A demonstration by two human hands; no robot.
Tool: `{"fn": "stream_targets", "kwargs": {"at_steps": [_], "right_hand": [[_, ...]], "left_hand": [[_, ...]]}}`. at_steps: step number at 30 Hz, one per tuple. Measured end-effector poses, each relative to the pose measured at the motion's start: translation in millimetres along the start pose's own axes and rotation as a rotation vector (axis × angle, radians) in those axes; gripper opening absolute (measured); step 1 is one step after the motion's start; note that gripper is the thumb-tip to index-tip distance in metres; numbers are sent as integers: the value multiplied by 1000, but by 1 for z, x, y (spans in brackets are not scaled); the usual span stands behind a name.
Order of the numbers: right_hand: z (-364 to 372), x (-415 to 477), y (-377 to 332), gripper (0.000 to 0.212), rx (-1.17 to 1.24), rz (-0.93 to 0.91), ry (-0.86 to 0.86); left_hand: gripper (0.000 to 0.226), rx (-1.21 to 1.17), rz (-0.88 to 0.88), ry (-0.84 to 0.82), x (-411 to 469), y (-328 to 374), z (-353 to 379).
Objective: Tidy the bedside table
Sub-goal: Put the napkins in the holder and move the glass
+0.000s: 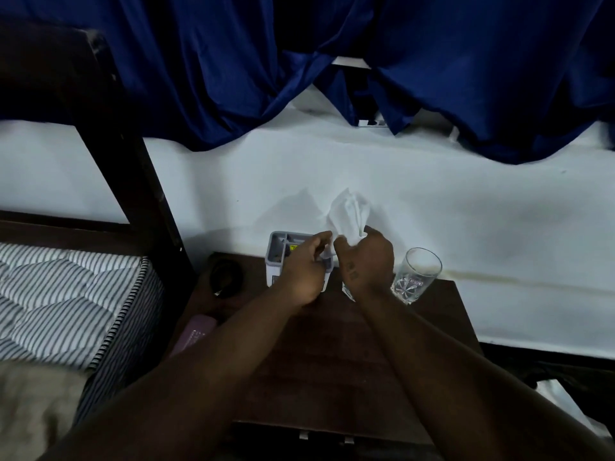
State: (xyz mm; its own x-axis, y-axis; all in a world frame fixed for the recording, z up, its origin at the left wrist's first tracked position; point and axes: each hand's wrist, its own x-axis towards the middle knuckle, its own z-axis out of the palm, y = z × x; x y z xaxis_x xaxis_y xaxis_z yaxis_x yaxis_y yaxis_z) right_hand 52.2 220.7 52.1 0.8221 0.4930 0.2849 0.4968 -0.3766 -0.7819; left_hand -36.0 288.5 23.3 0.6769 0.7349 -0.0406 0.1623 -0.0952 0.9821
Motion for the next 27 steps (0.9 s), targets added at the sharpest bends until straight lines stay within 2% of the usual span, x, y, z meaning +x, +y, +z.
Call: {"fn": "stream_targets", "kwargs": {"at_steps": [3, 11, 16, 19, 25, 27], "right_hand": [[6, -3, 7, 30, -55, -5, -38], [18, -8, 10, 25, -149, 44, -122], [29, 5, 9, 29, -235, 40, -241], [36, 12, 11, 31, -283, 58, -313], [46, 19, 13, 32, -293, 93, -336], [47, 17, 14, 35, -304, 102, -358]], "left_hand": [[61, 48, 5, -37, -3, -4, 1], [61, 182, 50, -45, 1, -15, 0], [53, 273, 28, 8, 9, -21, -4], [56, 302, 0, 10, 11, -25, -7], [53, 342, 22, 1, 12, -23, -12], [45, 329, 24, -4, 13, -24, -13]]}}
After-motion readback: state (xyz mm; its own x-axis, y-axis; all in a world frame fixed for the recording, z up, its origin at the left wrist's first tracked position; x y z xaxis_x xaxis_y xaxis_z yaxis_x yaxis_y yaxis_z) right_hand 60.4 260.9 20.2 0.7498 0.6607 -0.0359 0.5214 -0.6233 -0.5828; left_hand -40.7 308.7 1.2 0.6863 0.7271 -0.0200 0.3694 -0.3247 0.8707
